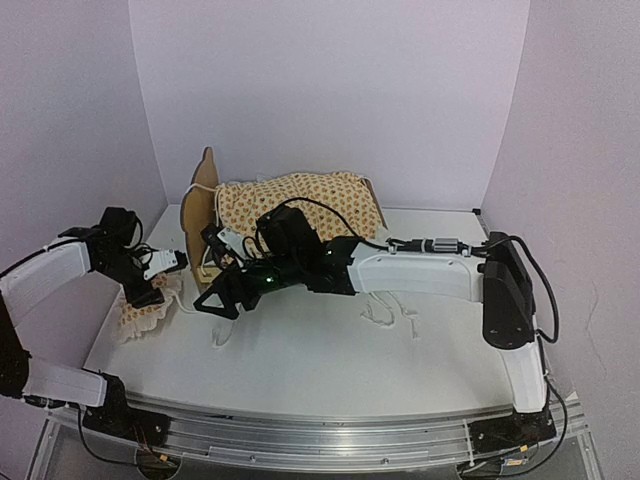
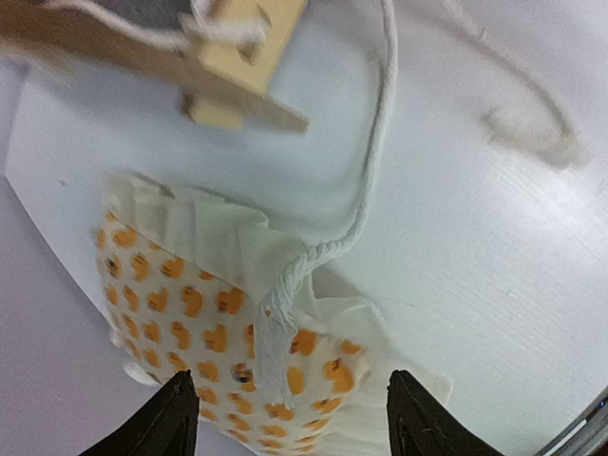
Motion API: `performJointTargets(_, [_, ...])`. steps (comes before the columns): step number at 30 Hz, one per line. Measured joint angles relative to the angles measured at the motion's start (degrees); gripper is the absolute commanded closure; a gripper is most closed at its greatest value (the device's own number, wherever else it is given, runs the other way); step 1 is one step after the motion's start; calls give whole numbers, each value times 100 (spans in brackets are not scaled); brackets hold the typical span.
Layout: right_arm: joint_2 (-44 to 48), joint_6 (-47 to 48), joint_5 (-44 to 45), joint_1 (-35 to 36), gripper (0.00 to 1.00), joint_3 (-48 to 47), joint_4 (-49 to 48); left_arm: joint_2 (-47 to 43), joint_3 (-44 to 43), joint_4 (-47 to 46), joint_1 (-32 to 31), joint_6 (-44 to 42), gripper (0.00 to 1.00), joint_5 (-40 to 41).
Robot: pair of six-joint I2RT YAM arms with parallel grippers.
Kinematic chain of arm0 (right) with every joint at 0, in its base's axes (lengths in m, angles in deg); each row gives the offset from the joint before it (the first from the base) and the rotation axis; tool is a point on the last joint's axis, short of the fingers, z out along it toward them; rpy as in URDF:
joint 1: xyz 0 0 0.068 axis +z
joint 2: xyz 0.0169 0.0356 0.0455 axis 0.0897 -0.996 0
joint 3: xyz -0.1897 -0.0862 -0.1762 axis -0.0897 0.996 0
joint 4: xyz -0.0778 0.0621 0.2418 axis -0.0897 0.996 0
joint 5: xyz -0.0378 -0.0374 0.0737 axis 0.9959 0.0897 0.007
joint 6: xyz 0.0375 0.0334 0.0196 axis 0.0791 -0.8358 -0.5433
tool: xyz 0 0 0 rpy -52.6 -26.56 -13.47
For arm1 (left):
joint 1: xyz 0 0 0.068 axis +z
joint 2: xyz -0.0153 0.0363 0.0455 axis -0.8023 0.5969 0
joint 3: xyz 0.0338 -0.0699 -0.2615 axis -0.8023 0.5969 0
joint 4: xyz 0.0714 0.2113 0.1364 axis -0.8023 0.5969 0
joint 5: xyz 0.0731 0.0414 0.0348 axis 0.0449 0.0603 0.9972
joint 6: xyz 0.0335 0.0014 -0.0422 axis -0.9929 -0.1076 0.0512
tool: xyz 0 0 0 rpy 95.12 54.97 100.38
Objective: Set up the pet bed
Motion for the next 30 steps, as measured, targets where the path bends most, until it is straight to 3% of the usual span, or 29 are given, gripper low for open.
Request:
performJointTargets(7, [1121, -758, 1695, -714, 19, 814, 1131, -159, -2138, 1652, -73, 395, 30, -2277])
performJointTargets(12, [2487, -1423, 3123, -1933, 21, 1193, 1819, 148, -3013, 1946, -371, 752, 27, -2994])
performJointTargets(15, [2775, -1804, 3556, -2549, 9, 1187, 2122, 284, -3002, 1753, -862, 942, 22, -2610])
performJointTargets(20, [2069, -2291, 3523, -3226, 9, 700, 2732, 1164, -2993, 789, -1930, 1270, 17, -1629])
performJointTargets(26, [592, -2432, 3023, -3462, 27, -250, 3494, 2462, -2998, -92, -2028, 1299, 21, -669])
performJointTargets(30, [130, -2492, 2756, -3452, 47, -473, 3757, 2887, -3004, -337, -2054, 1280, 36, -405])
